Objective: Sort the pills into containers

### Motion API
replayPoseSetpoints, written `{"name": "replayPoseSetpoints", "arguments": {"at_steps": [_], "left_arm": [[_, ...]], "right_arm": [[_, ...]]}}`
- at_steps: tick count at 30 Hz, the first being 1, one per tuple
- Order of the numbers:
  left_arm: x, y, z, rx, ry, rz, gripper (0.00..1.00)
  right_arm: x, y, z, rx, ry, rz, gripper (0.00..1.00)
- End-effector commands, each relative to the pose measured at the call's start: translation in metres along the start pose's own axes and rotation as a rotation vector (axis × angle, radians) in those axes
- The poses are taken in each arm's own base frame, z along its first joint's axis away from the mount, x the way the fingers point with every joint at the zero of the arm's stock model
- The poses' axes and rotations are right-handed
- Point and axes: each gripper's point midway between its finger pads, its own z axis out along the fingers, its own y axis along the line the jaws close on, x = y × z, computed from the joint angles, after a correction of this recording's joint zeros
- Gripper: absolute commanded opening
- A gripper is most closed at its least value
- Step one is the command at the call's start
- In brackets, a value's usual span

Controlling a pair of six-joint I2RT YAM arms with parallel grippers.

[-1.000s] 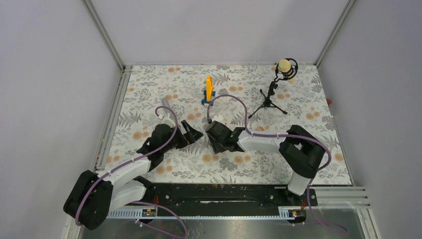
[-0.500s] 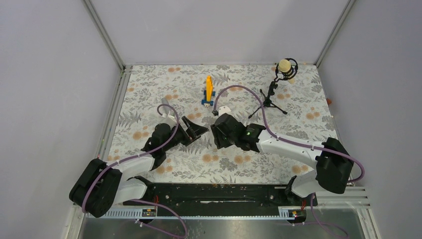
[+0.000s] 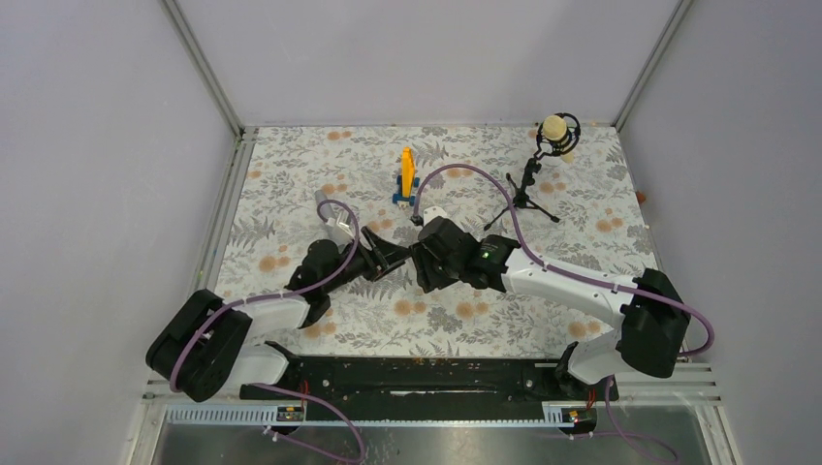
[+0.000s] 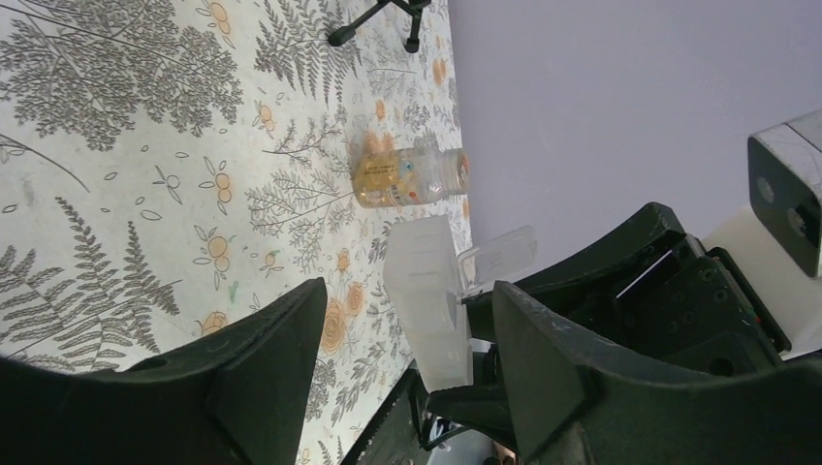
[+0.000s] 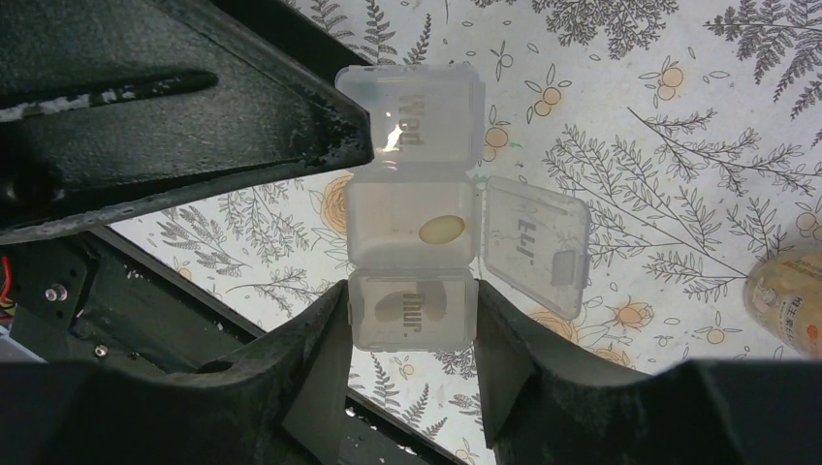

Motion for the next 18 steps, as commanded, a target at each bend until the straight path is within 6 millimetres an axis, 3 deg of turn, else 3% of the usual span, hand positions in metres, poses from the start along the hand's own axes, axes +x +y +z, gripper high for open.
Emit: {"name": "replayPoseSetpoints", "arguments": {"at_steps": [1,6,13,18], "left_arm": [[-0.008,-0.04,0.004,0.153,-0.008,0.016,0.62],[-0.002,-0.042,0.008,0.17,0.025,0.007,0.59],[0.003,-0.04,0.011,0.185,0.046,-0.008,0.44],[0.004,-0.036,0.013,0.18,0.051,-0.018,0.43]], "right_arm": [[-0.022,0.015,-0.02,-0.066,-0.062,-0.011,0.38],[-0.02,0.018,-0.018,-0.076,-0.052,-0.017,0.38],[-0.021,0.021,-0.017,-0.091,-0.048,-0.018,0.38],[-0.019,0.022,-0.016,-0.098,-0.042,-0.023,0.38]]}}
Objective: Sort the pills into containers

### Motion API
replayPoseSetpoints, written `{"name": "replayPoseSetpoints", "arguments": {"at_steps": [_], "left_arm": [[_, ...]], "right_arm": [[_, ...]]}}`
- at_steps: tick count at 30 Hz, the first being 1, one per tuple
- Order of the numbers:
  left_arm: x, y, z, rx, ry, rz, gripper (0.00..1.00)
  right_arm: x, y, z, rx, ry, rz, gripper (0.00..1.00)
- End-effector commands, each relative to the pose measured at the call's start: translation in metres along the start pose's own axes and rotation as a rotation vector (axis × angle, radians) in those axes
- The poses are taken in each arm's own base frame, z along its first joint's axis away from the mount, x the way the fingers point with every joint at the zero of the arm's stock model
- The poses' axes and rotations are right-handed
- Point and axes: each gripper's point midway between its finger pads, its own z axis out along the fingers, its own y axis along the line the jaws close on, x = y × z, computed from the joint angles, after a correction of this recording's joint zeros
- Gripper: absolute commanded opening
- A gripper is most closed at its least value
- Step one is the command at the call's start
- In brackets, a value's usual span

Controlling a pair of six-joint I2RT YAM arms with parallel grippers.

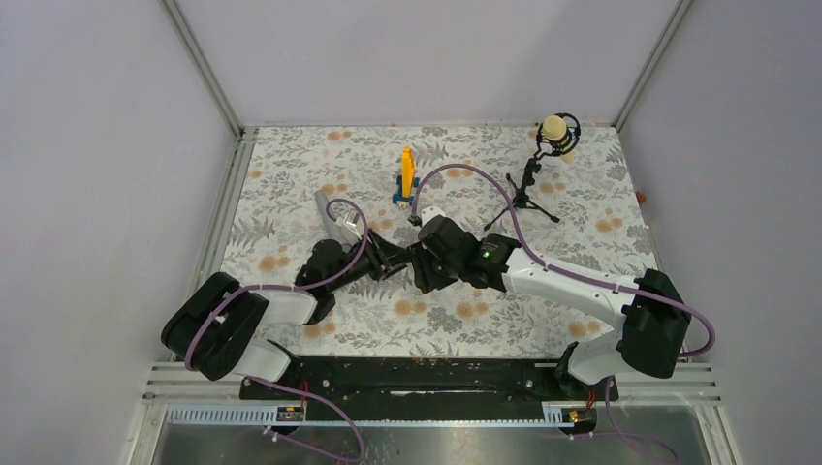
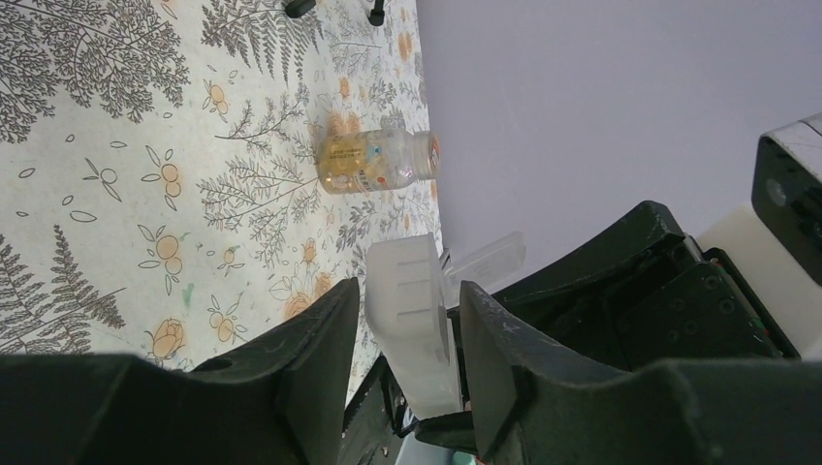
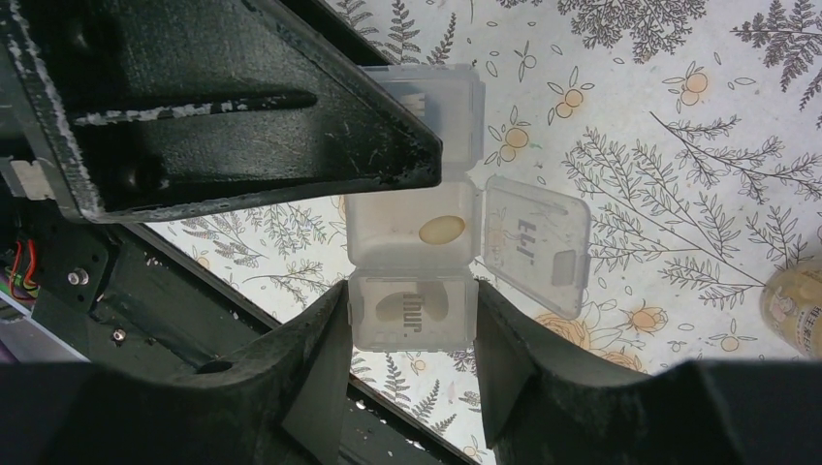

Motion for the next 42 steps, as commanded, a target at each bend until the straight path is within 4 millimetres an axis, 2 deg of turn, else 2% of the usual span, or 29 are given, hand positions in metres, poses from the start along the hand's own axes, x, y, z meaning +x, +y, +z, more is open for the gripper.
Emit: {"name": "replayPoseSetpoints", "arguments": {"at_steps": [1,11,14,19,21,22,26,28,31,34,37,42], "left_arm": [[-0.006,-0.027,0.005,0.107,-0.004,0.041,0.43],[-0.005,-0.024,0.006,0.116,-0.003,0.027,0.4],[-0.004,-0.024,0.006,0.116,-0.002,0.028,0.31],[-0.003,-0.025,0.006,0.12,0.005,0.026,0.08],[-0.004,-0.026,0.006,0.12,0.005,0.024,0.0],[-0.004,-0.026,0.005,0.121,0.003,0.022,0.0],[-0.005,-0.033,0.005,0.136,0.002,0.026,0.0],[-0.006,-0.036,0.005,0.142,0.005,0.029,0.0],[-0.007,-0.044,0.005,0.155,0.007,0.036,0.0],[-0.008,-0.05,0.005,0.161,0.013,0.038,0.0],[-0.01,-0.059,0.003,0.178,0.008,0.038,0.0],[-0.014,-0.077,0.0,0.207,0.003,0.037,0.0]], "right_arm": [[-0.017,0.015,-0.013,-0.06,-0.047,-0.021,0.38],[-0.014,0.015,-0.011,-0.063,-0.035,-0.022,0.38],[-0.016,0.016,-0.01,-0.063,-0.037,-0.019,0.39],[-0.02,0.016,-0.013,-0.06,-0.047,-0.012,0.42],[-0.02,0.016,-0.014,-0.059,-0.041,-0.007,0.47],[-0.02,0.015,-0.016,-0.057,-0.041,-0.004,0.52],[-0.021,0.008,-0.028,-0.06,-0.082,0.023,0.8],[-0.022,0.005,-0.037,-0.072,-0.102,0.041,0.87],[-0.024,0.001,-0.054,-0.107,-0.135,0.076,0.91],[-0.032,-0.014,-0.074,-0.106,-0.202,0.163,0.9],[-0.04,-0.037,-0.094,-0.074,-0.28,0.298,0.82],[-0.035,-0.076,-0.105,0.087,-0.308,0.45,0.7]]}}
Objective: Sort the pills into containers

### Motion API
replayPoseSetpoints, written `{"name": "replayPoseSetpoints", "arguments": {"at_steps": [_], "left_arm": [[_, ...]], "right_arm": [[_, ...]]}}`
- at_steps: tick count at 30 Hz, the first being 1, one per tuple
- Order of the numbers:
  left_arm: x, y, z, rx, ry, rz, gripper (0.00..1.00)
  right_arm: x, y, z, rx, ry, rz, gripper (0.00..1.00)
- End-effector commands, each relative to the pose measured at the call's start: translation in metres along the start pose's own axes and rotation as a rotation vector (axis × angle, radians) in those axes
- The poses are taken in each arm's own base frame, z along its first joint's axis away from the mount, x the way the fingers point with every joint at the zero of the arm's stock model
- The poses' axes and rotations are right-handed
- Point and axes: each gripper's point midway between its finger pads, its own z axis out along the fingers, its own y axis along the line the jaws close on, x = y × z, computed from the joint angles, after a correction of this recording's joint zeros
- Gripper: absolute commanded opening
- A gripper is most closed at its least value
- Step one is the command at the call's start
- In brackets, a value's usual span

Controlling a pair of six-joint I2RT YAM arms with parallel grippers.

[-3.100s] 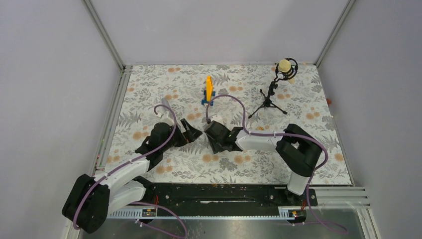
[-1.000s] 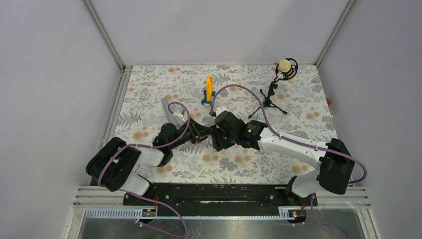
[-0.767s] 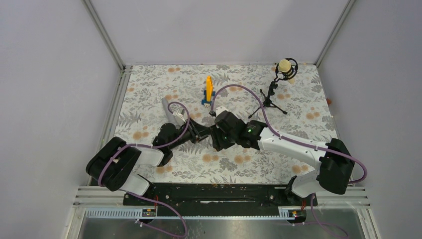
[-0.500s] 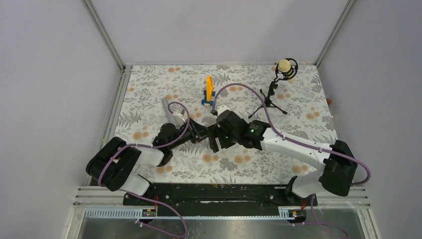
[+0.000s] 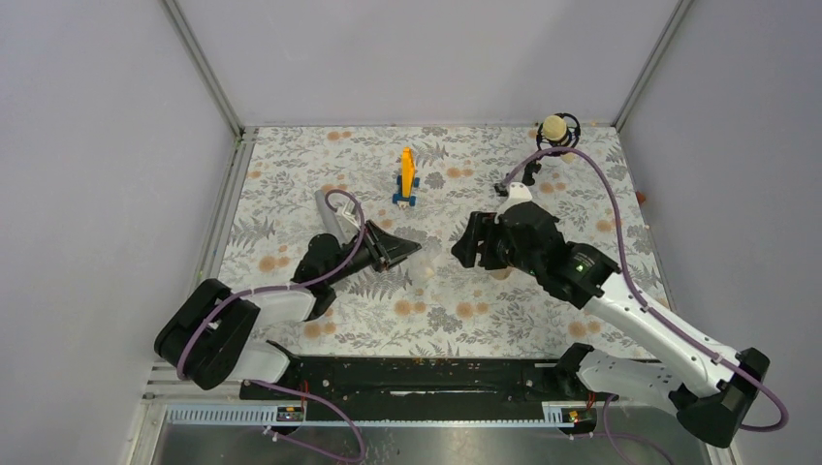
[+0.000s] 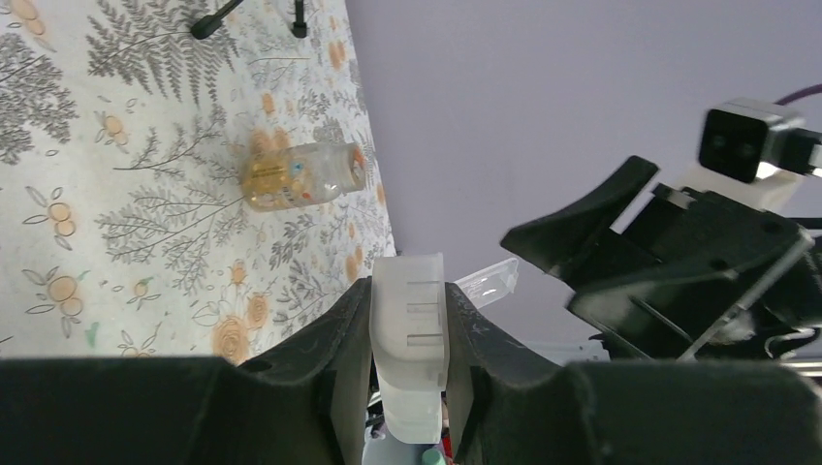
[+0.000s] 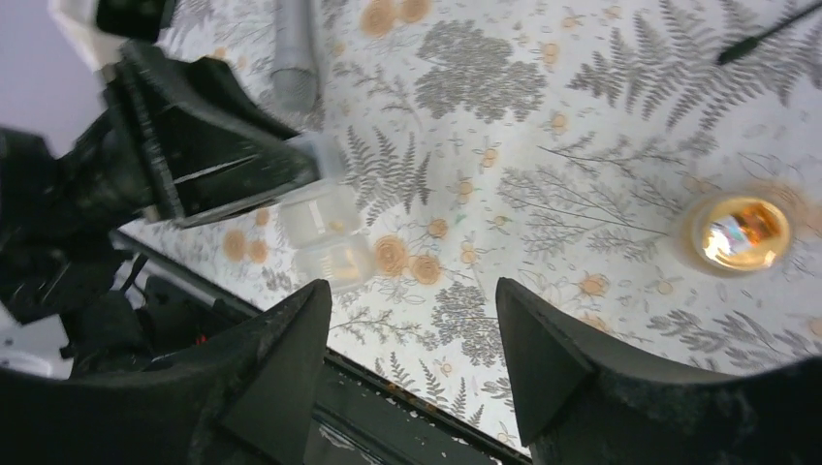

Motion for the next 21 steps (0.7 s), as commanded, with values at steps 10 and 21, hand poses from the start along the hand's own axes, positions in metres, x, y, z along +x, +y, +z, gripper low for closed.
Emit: {"name": "replayPoseSetpoints", "arguments": {"at_steps": [10,21], "left_arm": [[-0.008,-0.081,-0.006,0.17,0.017,0.043,0.0],[-0.007,-0.106,-0.014,0.219,0.039,0.038,0.0]], "right_arm": [[-0.01,0.019,0.01,-0.11,0.012,0.143,0.78],[-0.019,0.058,0.002,-0.348,-0.009,0.228,0.84]]}}
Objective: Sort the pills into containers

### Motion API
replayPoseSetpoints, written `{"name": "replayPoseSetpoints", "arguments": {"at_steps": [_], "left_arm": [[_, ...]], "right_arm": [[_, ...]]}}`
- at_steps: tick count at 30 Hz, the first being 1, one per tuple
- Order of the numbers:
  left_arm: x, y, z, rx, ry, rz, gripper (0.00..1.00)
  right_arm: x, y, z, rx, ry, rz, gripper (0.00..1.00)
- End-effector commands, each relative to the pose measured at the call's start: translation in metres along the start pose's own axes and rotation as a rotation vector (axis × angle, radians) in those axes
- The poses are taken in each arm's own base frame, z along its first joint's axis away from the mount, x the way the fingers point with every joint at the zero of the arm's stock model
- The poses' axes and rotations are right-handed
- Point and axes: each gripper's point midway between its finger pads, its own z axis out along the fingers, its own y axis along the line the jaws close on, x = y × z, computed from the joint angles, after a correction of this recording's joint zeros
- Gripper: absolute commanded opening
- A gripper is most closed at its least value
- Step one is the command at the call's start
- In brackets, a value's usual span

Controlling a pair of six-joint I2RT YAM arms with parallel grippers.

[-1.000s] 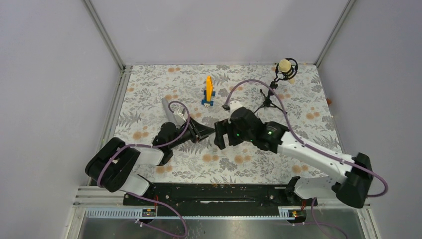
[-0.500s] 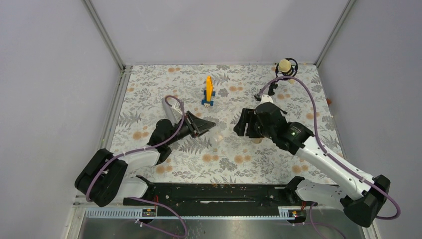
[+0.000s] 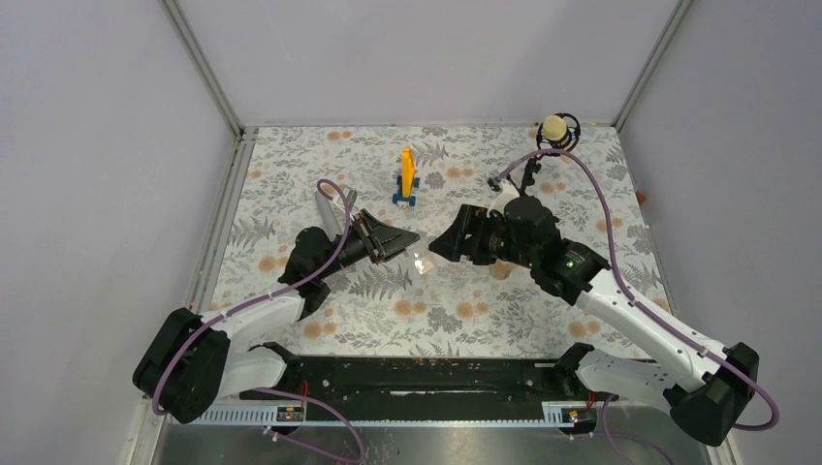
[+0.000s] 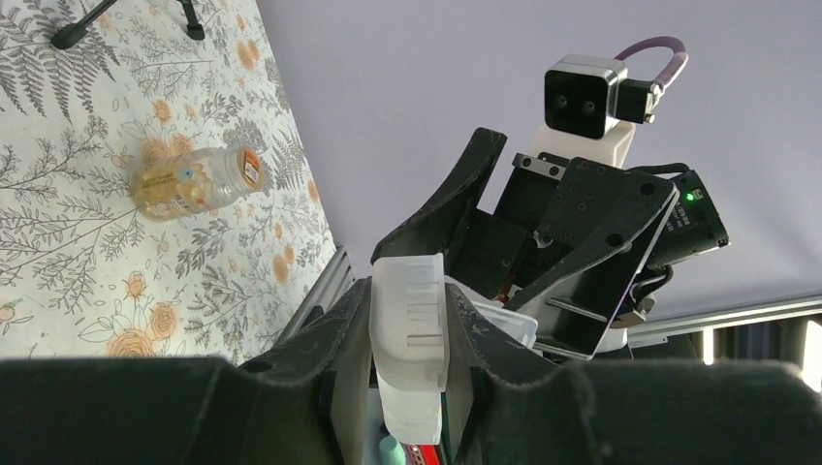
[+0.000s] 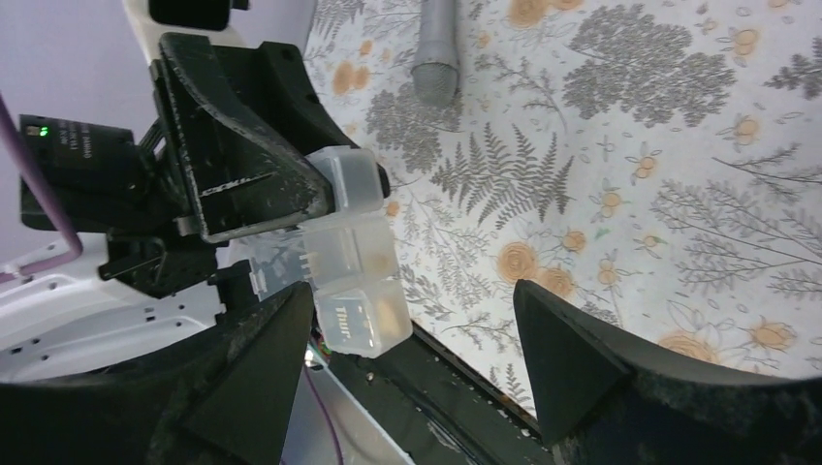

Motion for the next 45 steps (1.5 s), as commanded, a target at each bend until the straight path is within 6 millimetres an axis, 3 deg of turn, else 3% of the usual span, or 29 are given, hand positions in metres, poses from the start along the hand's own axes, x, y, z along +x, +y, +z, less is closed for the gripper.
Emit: {"name": "replayPoseSetpoints", "arguments": {"at_steps": [1,9,13,25,32,41,43,45], "left_arm": [[-0.002,-0.037,0.002,0.097,0.023,0.027,0.0],[0.0,-0.045,0.0,0.116,0.033,0.012,0.0],[0.001,-0.05,-0.002,0.127,0.036,0.007,0.0],[0.0,-0.063,-0.005,0.142,0.035,0.015,0.0],[0.0,-0.065,-0.005,0.142,0.035,0.016,0.0],[-0.001,-0.066,-0.005,0.143,0.035,0.018,0.0],[0.0,-0.066,-0.005,0.143,0.036,0.019,0.0],[-0.001,-0.066,-0.005,0.142,0.035,0.019,0.0]], "right_arm": [[-0.007,0.028,-0.002,-0.159,-0.019,0.046,0.84],[0.002,0.038,0.007,-0.229,0.05,0.075,0.82],[0.0,0.053,0.01,-0.319,0.062,0.101,0.77],[0.007,0.07,0.016,-0.465,0.133,0.179,0.58],[0.011,0.07,0.017,-0.482,0.16,0.188,0.51],[0.013,0.07,0.019,-0.485,0.171,0.189,0.33],[0.014,0.069,0.019,-0.484,0.172,0.188,0.33],[0.013,0.068,0.018,-0.481,0.168,0.188,0.44]]}}
